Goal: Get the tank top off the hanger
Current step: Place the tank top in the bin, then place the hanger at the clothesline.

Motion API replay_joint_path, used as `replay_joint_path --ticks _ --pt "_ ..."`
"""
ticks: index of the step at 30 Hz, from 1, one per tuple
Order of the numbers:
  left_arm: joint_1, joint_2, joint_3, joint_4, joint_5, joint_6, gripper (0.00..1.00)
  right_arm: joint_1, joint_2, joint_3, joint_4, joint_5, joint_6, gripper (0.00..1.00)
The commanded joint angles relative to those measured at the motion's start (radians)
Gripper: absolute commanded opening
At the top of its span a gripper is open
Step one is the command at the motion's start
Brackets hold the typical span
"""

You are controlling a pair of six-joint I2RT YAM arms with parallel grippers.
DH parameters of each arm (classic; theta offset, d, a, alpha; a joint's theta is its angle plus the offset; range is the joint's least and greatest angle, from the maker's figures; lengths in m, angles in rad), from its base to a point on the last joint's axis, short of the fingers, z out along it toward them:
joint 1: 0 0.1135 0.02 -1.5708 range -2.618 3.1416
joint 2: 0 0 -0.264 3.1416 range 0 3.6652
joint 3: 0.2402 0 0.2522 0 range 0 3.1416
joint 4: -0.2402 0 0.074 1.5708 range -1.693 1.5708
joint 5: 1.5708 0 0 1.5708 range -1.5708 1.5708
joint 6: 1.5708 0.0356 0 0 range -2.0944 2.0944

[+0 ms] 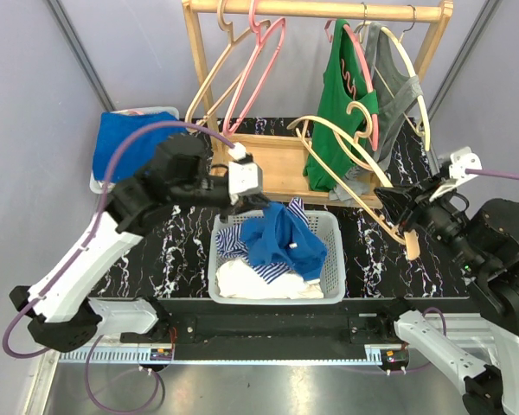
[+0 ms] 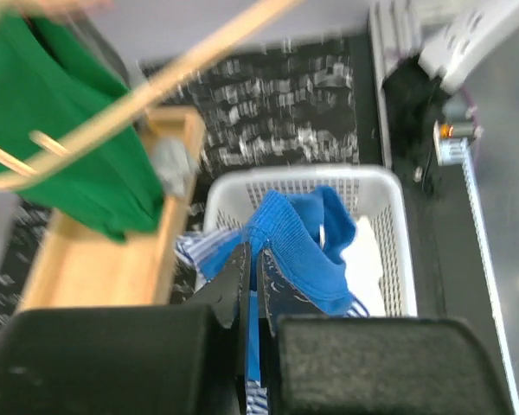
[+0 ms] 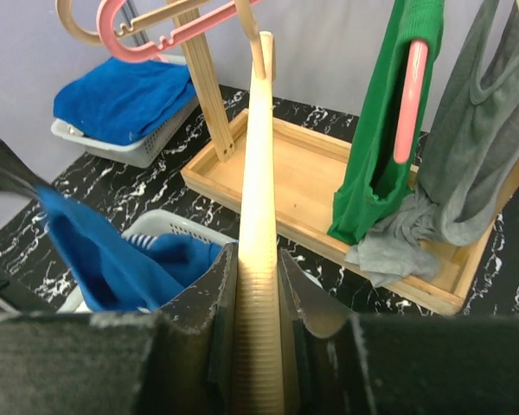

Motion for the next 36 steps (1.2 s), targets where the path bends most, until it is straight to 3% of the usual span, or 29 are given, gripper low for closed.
replay_joint_path --ticks 1,8,11,12,15,21,23,26,29,36 --pt "0.001 -0.017 -0.159 -0.005 -0.129 0.109 0.0 -0.004 0.03 -0.007 0.158 0.023 0.048 0.0" --pt "-0.003 0.032 -0.32 0.039 -0.414 0.238 0.0 -0.004 0.122 0.025 0.26 0.003 0.092 0.0" --pt "-0.029 0.098 -0.357 -0.031 -0.511 0.273 0.13 -0.004 0.178 0.053 0.285 0.009 0.108 0.0" --pt "-0.052 0.115 -0.365 -0.056 -0.537 0.269 0.27 -0.004 0.189 0.054 0.297 0.022 0.108 0.0" --pt "-0.066 0.153 -0.388 -0.16 -0.546 0.244 0.38 -0.004 0.243 0.062 0.322 0.058 0.12 0.0" --pt "-0.071 0.08 -0.528 -0.131 -0.499 0.24 0.41 -0.003 0.378 0.158 0.311 0.121 0.169 0.0" --pt "-0.071 0.057 -0.563 -0.103 -0.499 0.244 0.57 -0.004 0.418 0.186 0.334 0.14 0.172 0.0" --pt "-0.072 0.034 -0.615 -0.053 -0.538 0.24 0.99 -0.003 0.464 0.215 0.363 0.179 0.186 0.0" --pt "-0.071 -0.001 -0.588 -0.027 -0.543 0.206 0.99 -0.003 0.499 0.231 0.424 0.198 0.18 0.0" --pt "-0.069 -0.133 -0.332 -0.04 -0.399 0.079 0.99 0.002 0.604 0.343 0.448 0.167 0.178 0.0"
